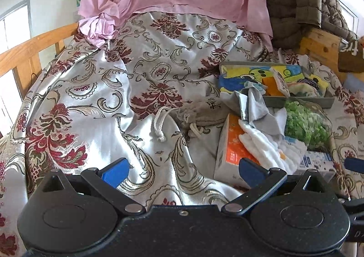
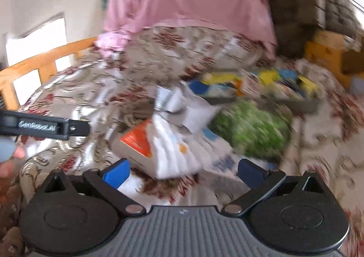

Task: Organize soft objects
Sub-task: 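Lower the left tool toward the grey cloth while the right tool approaches the white towel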

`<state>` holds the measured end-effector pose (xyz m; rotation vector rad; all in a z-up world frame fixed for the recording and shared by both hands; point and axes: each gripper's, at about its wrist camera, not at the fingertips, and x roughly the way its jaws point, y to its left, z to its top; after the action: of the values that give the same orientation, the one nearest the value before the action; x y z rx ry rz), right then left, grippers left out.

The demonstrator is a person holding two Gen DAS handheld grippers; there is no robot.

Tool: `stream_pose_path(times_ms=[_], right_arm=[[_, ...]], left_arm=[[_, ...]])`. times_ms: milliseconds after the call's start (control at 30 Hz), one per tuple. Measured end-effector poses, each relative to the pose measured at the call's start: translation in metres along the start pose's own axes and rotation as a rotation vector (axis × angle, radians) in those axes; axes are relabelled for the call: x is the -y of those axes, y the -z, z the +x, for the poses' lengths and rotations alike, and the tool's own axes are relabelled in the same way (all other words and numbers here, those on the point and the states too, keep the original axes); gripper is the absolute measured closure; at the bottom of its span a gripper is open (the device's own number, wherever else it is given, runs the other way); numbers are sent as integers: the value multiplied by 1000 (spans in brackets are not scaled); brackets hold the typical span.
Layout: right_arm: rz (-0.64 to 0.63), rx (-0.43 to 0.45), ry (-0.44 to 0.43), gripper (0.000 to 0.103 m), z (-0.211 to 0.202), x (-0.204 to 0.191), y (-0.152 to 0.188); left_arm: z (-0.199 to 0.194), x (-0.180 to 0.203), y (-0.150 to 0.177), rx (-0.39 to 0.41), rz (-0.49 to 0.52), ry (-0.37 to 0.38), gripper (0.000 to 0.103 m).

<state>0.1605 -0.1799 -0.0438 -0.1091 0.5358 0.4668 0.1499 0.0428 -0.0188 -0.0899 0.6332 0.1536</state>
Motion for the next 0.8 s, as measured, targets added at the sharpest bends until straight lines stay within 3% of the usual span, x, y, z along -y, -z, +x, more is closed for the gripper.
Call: stream_pose_path(times_ms=[133,333,567,800], right_arm=[[-17,3,-62,0,21,11,-9],[-20,-19,-76,0,45,25,-11],[25,-39,-102,0,53,33,-5],[76,-61,-132,0,60,39,-2]], left_arm=[[10,2,-13,5,-13,11,1],[31,14,-41,37,24,41,1],[63,27,-66,48,-14,132,1],[89,67,-83,66,144,141,1]])
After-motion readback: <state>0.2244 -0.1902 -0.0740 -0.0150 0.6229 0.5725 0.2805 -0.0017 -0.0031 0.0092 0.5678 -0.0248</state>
